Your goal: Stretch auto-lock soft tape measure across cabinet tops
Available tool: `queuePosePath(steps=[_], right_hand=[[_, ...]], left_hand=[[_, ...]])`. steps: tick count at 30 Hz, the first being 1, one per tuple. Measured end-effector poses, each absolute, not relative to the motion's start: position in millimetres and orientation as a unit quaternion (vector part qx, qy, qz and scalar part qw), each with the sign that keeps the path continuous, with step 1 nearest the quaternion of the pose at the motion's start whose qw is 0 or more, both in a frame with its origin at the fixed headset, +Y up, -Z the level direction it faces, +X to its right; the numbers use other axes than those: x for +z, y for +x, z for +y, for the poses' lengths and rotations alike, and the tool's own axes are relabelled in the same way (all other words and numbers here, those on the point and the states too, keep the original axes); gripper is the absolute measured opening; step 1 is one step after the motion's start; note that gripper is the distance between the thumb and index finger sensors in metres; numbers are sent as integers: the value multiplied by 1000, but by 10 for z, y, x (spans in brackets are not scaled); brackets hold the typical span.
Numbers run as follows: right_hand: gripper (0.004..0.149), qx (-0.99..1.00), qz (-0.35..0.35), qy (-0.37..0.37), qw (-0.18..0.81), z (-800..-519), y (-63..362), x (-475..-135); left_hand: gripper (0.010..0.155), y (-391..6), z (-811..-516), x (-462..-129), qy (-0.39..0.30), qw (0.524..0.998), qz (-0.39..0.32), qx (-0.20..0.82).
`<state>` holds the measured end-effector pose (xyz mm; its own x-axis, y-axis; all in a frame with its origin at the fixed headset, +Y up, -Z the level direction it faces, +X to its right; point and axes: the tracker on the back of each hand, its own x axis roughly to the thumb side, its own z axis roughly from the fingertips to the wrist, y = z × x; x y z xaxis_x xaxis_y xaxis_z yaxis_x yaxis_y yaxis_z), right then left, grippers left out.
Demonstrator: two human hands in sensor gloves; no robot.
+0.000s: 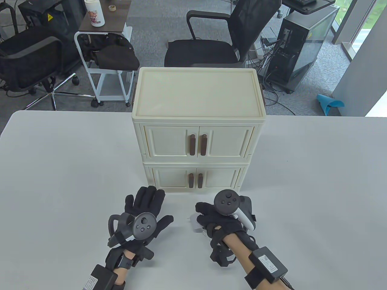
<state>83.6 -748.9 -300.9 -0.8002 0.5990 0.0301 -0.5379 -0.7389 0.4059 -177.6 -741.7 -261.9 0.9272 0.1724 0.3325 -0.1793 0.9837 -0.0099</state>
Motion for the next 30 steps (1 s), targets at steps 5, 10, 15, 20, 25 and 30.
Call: queuePosePath(steps=[5, 10, 15, 20, 25, 30], right_hand=[[48, 925, 209, 41, 315, -7637, 813, -3064], [49, 940, 196, 20, 277, -7598, 792, -3078], [48, 962, 179, 6, 204, -7573, 664, -3101], [48, 971, 170, 0, 168, -7570, 595, -3099], [48, 971, 169, -5, 170, -7572, 633, -3109], [50, 969, 162, 29, 183, -7501, 791, -3089]], left_hand=[[87, -1778, -7371, -2571, 21, 981, -178, 78], [87, -1769, -7351, -2537, 23, 980, -183, 71], [86, -1739, -7357, -2511, 19, 980, -191, 55], [87, -1736, -7357, -2509, 17, 980, -192, 50], [86, -1728, -7356, -2507, 11, 980, -193, 47], [87, -1702, -7362, -2496, 5, 980, -194, 37]])
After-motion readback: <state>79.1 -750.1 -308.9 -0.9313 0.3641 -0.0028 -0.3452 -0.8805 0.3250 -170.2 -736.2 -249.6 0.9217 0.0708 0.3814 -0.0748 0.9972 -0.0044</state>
